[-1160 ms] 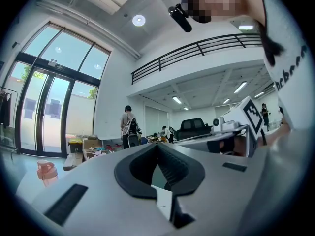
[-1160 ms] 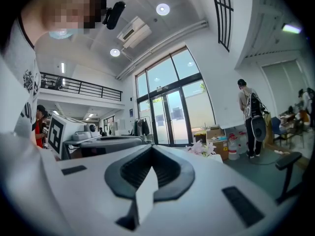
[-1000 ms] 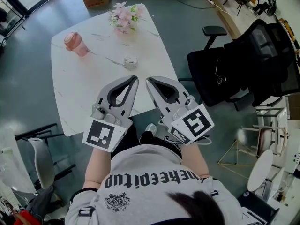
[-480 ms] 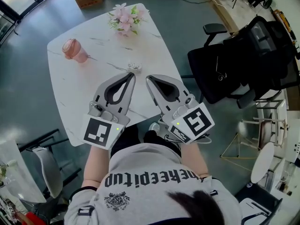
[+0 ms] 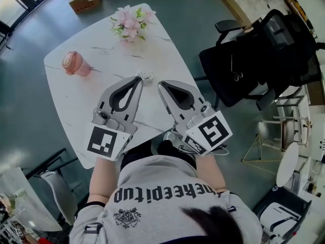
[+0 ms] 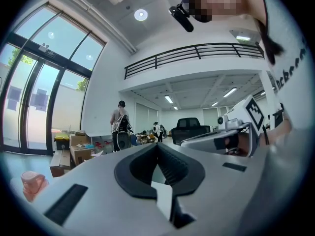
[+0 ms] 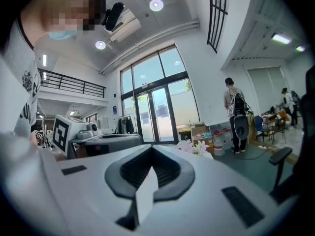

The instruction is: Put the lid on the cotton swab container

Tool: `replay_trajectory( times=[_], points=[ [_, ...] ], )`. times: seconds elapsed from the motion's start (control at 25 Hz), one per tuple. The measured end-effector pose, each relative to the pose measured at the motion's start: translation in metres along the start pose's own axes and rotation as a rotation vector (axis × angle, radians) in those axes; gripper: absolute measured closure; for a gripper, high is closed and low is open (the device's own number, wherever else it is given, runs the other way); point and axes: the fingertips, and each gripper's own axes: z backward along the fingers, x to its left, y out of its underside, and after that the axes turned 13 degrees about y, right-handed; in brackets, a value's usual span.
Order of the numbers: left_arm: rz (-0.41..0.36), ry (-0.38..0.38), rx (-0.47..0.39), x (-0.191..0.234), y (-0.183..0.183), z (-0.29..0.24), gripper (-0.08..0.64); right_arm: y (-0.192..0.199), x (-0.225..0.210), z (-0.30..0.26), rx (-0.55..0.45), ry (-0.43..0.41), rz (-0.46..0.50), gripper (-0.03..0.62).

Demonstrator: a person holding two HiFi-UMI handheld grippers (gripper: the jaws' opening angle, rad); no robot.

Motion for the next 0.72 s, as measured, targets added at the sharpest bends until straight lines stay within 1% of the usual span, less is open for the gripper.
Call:
replay_trajectory(
  times=[0.28, 0.44, 0.72],
  points=[
    [0.015, 0.053, 0.027, 0.015, 0.014, -0.006, 0.545, 0.006, -0.008, -0.011, 0.010, 0.062, -0.020, 0.581],
    [0.013, 0.083, 0.057, 0.024, 0.028, -0.009, 0.545, 0.011, -0.012, -0.019, 0.015, 0.095, -0.033, 0.581],
    [-0.024, 0.128, 0.121, 0.038, 0.058, -0.018, 0.545, 0.028, -0.020, -0.033, 0.048, 0.144, -0.058, 0.581]
  ],
)
